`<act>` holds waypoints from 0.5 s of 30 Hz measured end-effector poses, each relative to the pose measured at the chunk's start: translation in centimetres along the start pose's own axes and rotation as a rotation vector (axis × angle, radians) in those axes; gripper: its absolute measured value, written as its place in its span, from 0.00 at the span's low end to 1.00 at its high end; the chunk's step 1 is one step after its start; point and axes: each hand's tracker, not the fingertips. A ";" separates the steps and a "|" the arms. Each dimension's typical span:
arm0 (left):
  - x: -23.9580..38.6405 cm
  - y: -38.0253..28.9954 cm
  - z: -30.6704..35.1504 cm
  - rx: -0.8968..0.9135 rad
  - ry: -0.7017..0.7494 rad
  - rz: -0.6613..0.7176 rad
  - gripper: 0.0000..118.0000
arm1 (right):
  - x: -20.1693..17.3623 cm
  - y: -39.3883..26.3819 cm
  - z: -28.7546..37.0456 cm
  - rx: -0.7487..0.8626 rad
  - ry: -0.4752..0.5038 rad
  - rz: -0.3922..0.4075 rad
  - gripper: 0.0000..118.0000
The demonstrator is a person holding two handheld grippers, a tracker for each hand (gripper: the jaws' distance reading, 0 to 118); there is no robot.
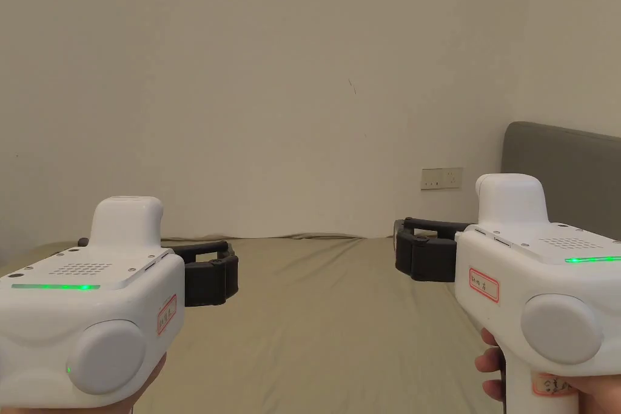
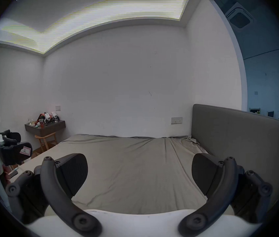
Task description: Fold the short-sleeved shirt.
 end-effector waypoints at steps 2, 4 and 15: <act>-0.1 0.0 0.2 0.001 -0.004 0.004 1.00 | 0.0 0.1 0.0 0.001 -0.013 0.000 1.00; -0.2 0.0 0.3 0.000 -0.003 0.002 1.00 | 0.1 0.1 0.0 -0.002 -0.006 -0.008 1.00; -0.7 0.1 0.7 0.002 0.004 0.004 1.00 | -0.3 -0.3 -0.1 -0.025 0.020 -0.004 1.00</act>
